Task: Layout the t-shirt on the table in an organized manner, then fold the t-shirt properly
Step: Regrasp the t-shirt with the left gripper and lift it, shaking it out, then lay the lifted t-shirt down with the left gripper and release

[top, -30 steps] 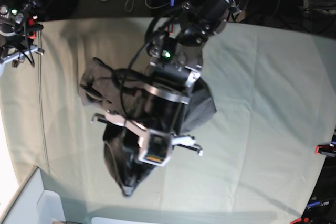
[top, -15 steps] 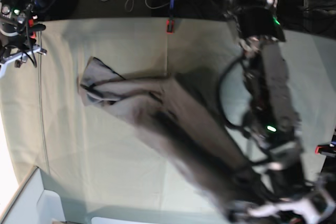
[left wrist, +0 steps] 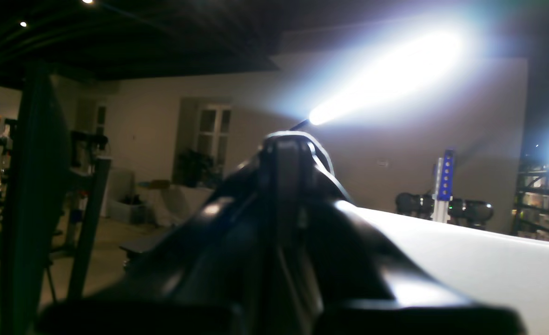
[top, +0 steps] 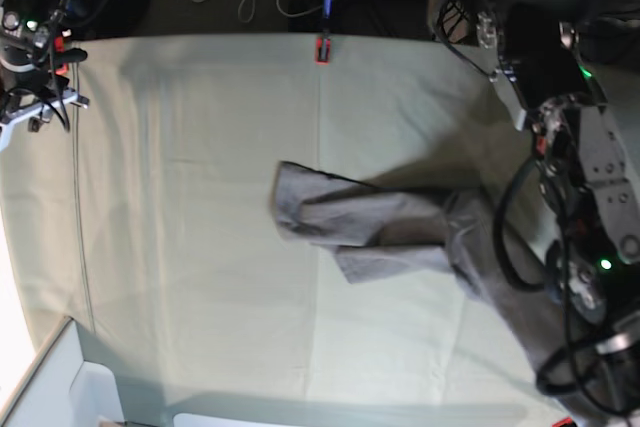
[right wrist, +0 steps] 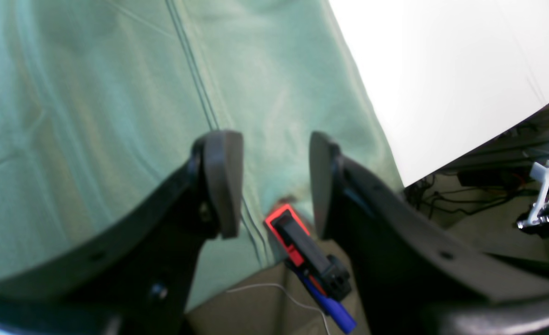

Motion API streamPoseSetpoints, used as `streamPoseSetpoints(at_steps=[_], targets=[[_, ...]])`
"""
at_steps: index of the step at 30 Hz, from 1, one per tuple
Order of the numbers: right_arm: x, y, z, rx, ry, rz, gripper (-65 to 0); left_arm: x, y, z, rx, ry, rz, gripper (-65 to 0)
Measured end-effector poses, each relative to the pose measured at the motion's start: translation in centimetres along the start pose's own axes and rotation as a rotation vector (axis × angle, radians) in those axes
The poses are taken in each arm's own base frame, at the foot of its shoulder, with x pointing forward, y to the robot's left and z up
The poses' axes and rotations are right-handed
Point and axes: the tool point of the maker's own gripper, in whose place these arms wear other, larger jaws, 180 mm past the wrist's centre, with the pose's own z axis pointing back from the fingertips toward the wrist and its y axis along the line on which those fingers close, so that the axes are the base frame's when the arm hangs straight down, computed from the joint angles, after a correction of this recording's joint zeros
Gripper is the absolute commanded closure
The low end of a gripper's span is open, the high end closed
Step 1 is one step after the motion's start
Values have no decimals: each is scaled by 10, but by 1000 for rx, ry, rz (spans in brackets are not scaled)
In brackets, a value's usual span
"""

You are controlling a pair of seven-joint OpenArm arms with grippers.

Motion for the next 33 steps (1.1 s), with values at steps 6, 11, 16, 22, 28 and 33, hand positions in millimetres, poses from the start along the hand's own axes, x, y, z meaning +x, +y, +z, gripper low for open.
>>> streamPoseSetpoints(at_steps=[6, 11, 16, 22, 28, 33], targets=[[0, 1, 0, 2, 1, -2, -244, -42, -95, 65, -183, 209, 176, 0], [0, 2, 0, 4, -1, -4, -244, -45, -176, 134, -379, 344, 319, -4], [-1, 0, 0, 0, 2, 1, -244, -53, -237, 201, -569, 475, 369, -73], [0, -2, 0, -4, 0, 0, -244, -50, -292, 284, -804, 597, 396, -340], [2, -2, 0, -4, -5, 2, -244, -52, -287, 285, -818, 573, 370, -412], [1, 0, 0, -1, -3, 1, -244, -73, -264, 280, -797, 583, 298, -412]])
